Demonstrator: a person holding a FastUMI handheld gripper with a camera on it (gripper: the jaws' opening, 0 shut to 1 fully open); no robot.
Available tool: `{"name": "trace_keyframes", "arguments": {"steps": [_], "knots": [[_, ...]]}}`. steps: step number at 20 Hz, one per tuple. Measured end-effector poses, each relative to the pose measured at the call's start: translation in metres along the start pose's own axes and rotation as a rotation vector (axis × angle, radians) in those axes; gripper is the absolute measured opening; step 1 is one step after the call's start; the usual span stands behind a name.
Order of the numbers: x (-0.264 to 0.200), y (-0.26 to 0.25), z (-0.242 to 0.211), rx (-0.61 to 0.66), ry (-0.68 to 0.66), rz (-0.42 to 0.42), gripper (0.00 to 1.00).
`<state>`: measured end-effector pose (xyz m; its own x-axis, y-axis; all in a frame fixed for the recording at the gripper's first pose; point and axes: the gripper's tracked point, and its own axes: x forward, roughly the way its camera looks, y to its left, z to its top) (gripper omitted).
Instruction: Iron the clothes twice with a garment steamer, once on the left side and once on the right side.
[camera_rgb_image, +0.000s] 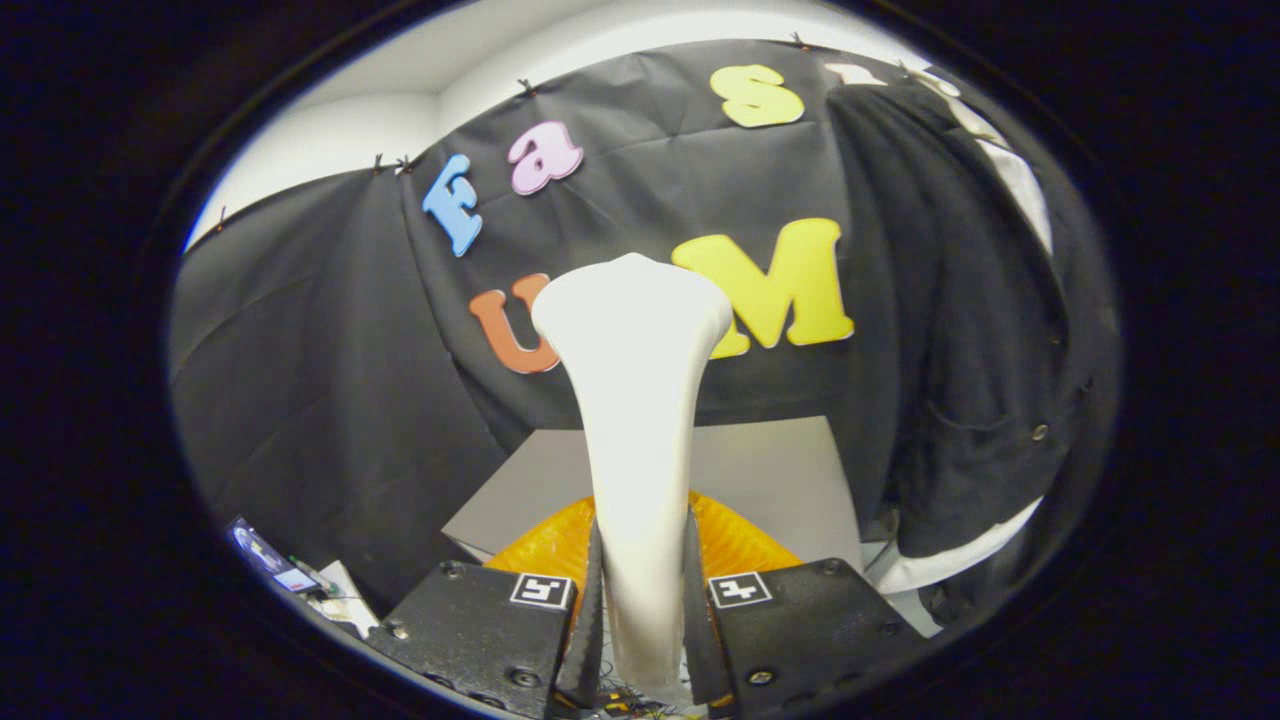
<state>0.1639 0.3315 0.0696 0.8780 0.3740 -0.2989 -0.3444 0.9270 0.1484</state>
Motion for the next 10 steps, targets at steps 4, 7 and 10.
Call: {"name": "trace_keyframes", "arguments": {"steps": [4,7,10], "knots": [[-0.055,-0.054,-0.001,0.042,-0.068,-0.099,0.37],[-0.101,-0.088,0.015,0.056,-0.148,-0.178,0.37],[-0.145,-0.115,0.028,0.074,-0.233,-0.24,0.37]]}}
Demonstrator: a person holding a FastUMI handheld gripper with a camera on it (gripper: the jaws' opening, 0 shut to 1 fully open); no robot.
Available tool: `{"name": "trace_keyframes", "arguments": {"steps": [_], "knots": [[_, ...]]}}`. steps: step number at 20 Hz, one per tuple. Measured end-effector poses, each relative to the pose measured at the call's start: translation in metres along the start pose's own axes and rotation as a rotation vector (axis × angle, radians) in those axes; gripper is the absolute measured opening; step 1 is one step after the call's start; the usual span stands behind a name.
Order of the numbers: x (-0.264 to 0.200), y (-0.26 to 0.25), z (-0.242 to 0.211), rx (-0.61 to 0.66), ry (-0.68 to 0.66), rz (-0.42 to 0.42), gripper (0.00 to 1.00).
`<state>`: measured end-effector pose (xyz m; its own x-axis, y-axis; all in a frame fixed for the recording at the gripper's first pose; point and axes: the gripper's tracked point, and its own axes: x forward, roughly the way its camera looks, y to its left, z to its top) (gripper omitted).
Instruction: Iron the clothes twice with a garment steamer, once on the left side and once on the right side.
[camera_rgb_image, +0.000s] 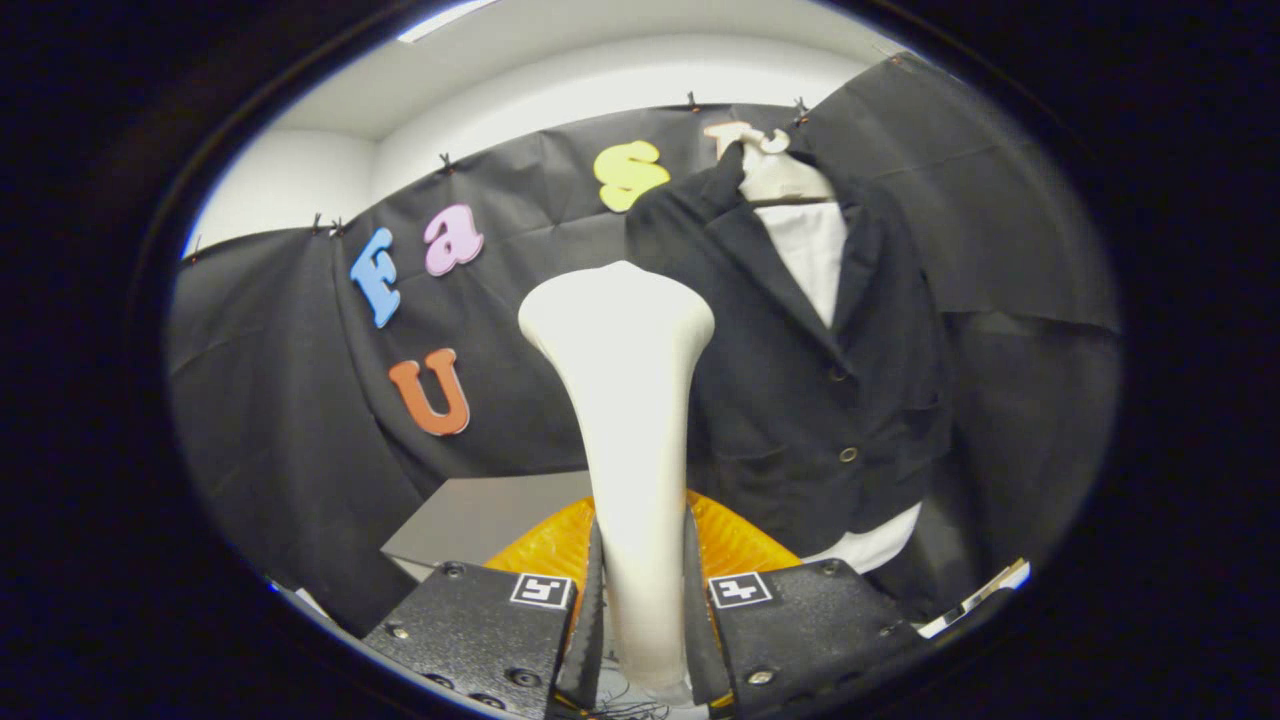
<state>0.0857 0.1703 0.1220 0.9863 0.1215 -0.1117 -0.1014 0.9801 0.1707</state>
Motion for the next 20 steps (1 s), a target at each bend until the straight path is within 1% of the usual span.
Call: {"name": "trace_keyframes", "arguments": {"steps": [4,8,11,15,20], "knots": [[-0.027,-0.038,0.034,-0.005,-0.095,-0.056,0.37],[-0.033,-0.074,0.067,0.012,-0.177,-0.072,0.37],[-0.035,-0.095,0.096,-0.005,-0.248,-0.079,0.37],[-0.029,-0.109,0.13,-0.03,-0.358,-0.086,0.37],[-0.009,-0.111,0.156,-0.058,-0.432,-0.085,0.36]]}}
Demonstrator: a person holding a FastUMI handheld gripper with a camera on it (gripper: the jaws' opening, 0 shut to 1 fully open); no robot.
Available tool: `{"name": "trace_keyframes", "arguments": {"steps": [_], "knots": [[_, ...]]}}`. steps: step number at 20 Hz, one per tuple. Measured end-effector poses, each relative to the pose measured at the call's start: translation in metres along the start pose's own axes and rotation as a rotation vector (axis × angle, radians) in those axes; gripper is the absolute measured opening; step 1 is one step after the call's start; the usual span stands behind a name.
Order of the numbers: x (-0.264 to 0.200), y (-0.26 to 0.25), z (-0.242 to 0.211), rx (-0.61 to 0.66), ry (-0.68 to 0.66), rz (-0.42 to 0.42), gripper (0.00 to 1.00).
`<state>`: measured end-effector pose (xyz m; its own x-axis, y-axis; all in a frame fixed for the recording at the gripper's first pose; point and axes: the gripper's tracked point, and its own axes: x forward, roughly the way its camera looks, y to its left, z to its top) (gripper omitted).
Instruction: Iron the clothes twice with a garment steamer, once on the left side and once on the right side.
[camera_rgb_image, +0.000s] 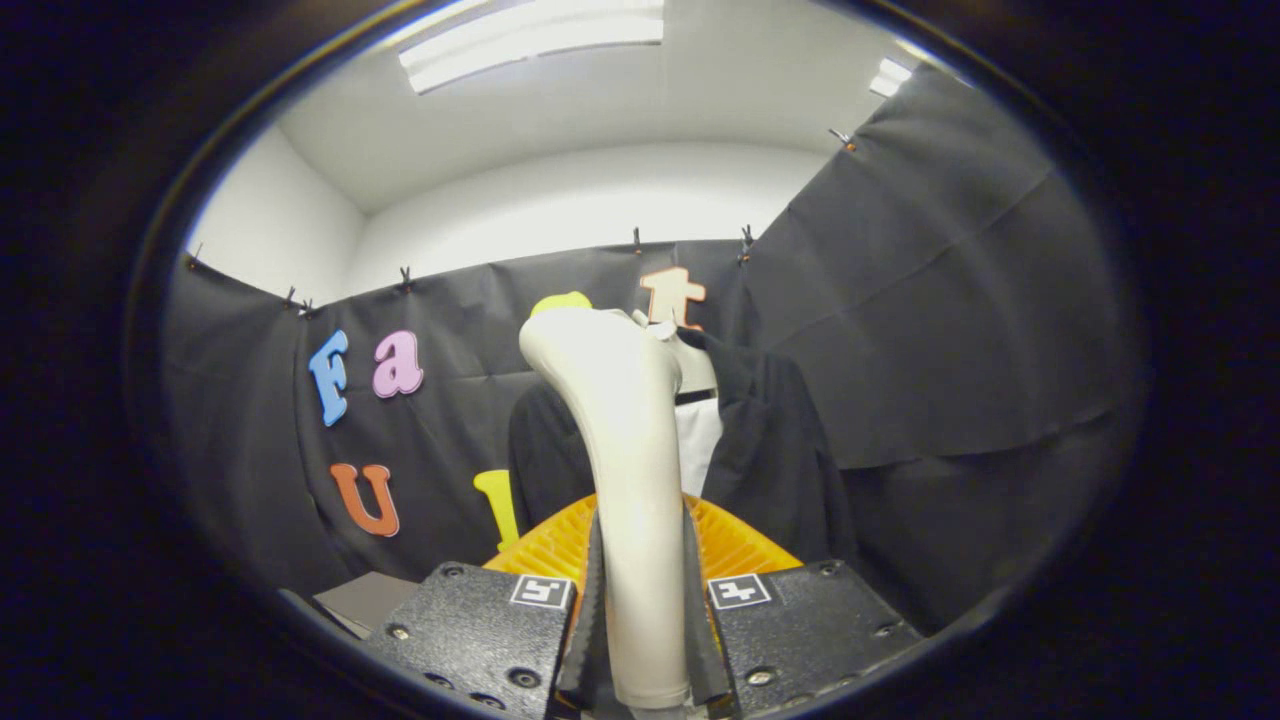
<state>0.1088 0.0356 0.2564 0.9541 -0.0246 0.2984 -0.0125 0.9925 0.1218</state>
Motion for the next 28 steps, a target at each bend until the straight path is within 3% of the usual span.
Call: {"name": "trace_keyframes", "arguments": {"steps": [11,16,28], "knots": [[0.08,0.03,0.025,-0.108,-0.13,-0.01,0.36],[0.115,0.037,0.013,-0.176,-0.136,-0.062,0.37],[0.118,0.037,-0.041,-0.239,-0.064,-0.109,0.37]]}}
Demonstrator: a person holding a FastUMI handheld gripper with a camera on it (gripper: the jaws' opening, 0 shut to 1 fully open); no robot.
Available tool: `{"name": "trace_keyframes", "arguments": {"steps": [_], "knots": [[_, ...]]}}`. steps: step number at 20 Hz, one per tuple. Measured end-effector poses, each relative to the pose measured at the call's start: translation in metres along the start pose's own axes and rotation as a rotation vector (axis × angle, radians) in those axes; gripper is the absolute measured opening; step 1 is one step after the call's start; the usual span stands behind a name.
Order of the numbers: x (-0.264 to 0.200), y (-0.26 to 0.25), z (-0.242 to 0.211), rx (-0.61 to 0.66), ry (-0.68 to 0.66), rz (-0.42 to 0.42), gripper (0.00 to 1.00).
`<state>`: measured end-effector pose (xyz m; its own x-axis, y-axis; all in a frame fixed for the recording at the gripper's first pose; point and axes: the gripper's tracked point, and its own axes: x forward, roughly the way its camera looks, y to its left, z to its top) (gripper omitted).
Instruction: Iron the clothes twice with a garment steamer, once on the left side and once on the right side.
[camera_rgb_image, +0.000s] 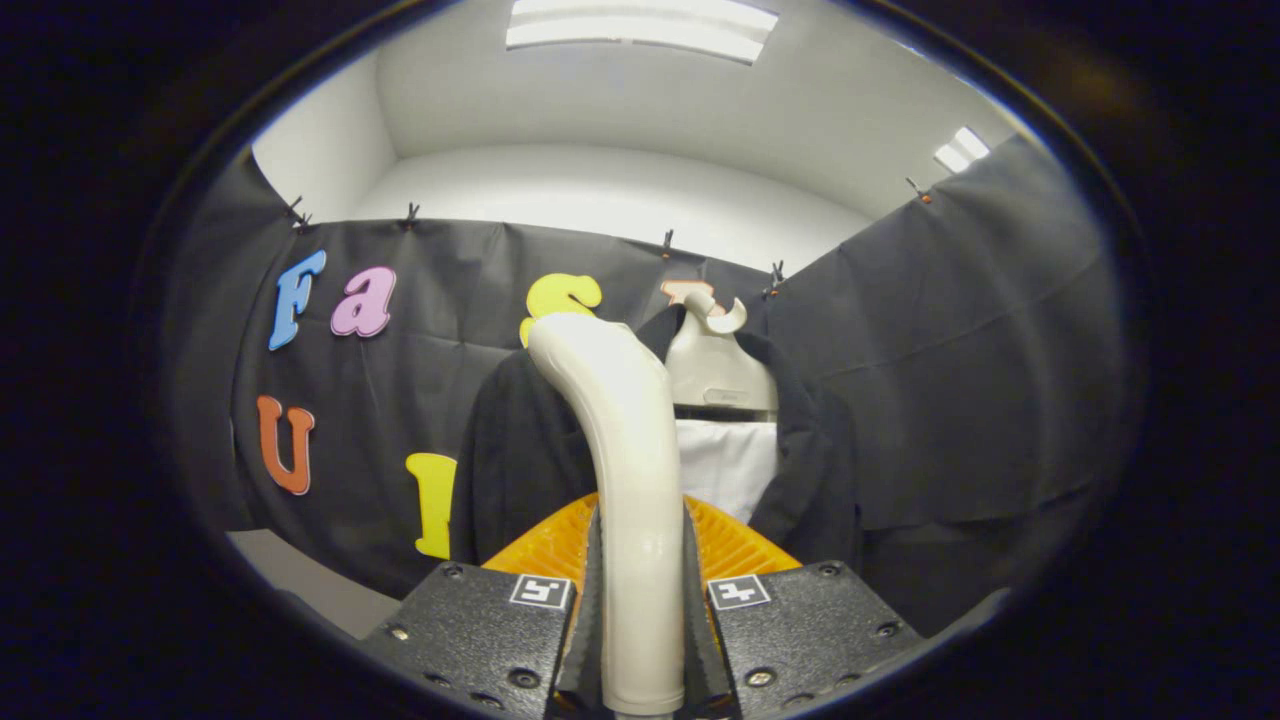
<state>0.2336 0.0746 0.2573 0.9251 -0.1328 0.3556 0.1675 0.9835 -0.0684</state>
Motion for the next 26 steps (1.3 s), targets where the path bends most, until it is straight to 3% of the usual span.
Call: {"name": "trace_keyframes", "arguments": {"steps": [12,26], "knots": [[-0.036,-0.011,-0.069,-0.042,0.101,-0.094,0.36],[-0.077,-0.02,-0.145,-0.077,0.217,-0.099,0.37]]}}
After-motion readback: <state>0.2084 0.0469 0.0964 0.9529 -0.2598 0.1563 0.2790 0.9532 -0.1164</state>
